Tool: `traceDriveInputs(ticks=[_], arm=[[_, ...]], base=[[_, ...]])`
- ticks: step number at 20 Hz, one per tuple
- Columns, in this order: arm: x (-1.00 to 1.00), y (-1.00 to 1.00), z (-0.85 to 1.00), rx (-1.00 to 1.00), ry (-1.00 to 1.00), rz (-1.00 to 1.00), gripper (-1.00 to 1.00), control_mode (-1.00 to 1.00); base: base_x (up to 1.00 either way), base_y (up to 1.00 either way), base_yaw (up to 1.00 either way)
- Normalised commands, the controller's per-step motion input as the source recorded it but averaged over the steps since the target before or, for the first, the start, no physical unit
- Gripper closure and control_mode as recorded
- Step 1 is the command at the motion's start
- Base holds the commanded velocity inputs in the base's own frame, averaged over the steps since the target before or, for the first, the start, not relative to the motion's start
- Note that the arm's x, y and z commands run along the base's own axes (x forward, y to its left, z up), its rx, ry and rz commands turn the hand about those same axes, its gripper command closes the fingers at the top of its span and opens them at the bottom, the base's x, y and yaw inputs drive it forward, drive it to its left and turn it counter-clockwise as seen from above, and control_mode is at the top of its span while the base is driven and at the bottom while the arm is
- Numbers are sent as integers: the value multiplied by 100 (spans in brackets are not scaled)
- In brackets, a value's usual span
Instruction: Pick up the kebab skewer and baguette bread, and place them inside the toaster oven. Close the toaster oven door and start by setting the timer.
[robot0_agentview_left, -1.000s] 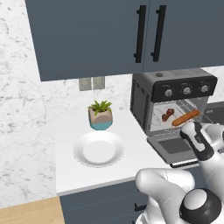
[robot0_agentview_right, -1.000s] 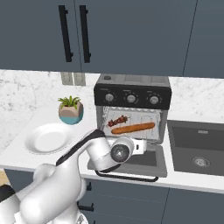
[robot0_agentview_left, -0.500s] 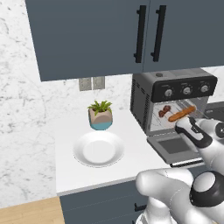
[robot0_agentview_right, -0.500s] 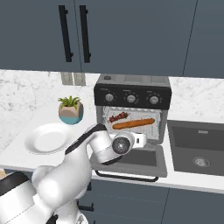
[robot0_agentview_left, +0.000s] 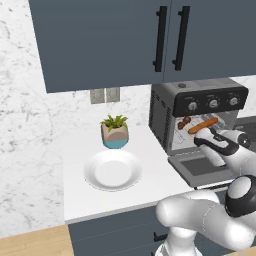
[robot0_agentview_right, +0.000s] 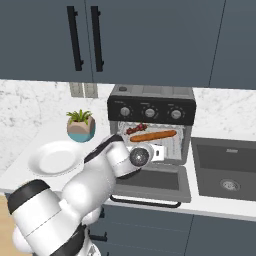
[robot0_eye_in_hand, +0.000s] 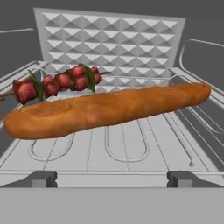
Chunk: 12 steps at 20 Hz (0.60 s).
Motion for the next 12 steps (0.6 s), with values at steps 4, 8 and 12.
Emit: traceDriveInputs(ticks=[4, 8, 12], arm=[[33, 2, 2, 0, 0, 0, -100, -100], [31, 1, 2, 0, 0, 0, -100, -100], [30, 0, 1, 0, 0, 0, -100, -100]], base=[[0, 0, 0], [0, 0, 0], [0, 0, 0]])
